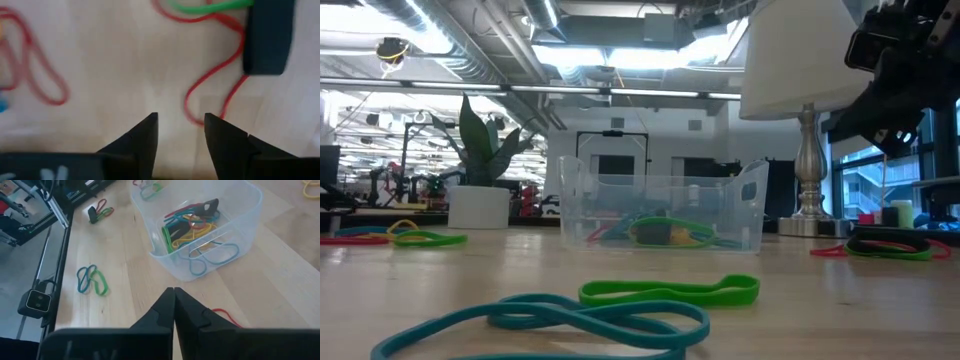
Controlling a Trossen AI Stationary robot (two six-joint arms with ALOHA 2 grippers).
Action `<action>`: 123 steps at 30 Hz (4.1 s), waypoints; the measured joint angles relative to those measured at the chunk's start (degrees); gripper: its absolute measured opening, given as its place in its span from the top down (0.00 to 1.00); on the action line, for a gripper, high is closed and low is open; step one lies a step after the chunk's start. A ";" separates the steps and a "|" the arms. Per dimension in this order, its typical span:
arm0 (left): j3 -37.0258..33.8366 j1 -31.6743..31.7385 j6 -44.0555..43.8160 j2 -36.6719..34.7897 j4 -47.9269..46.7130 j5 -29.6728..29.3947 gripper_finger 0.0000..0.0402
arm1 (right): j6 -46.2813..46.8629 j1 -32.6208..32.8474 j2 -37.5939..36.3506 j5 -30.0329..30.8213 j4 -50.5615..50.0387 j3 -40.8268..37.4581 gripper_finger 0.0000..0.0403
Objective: Pick and place rubber bands into bin
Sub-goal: Put the red rubber band into the transparent bin
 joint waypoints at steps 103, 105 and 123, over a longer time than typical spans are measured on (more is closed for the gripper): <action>40.47 28.70 31.94 -5.27 -9.13 -29.57 0.99 | -2.79 -0.01 0.04 0.00 0.75 0.07 0.96; 40.70 31.64 37.73 -4.10 -4.39 -28.02 1.00 | -2.82 -0.01 0.04 0.00 0.76 0.07 0.96; 40.73 46.58 55.96 16.04 15.33 -12.69 0.99 | -1.32 -0.02 0.04 0.00 0.65 0.07 0.96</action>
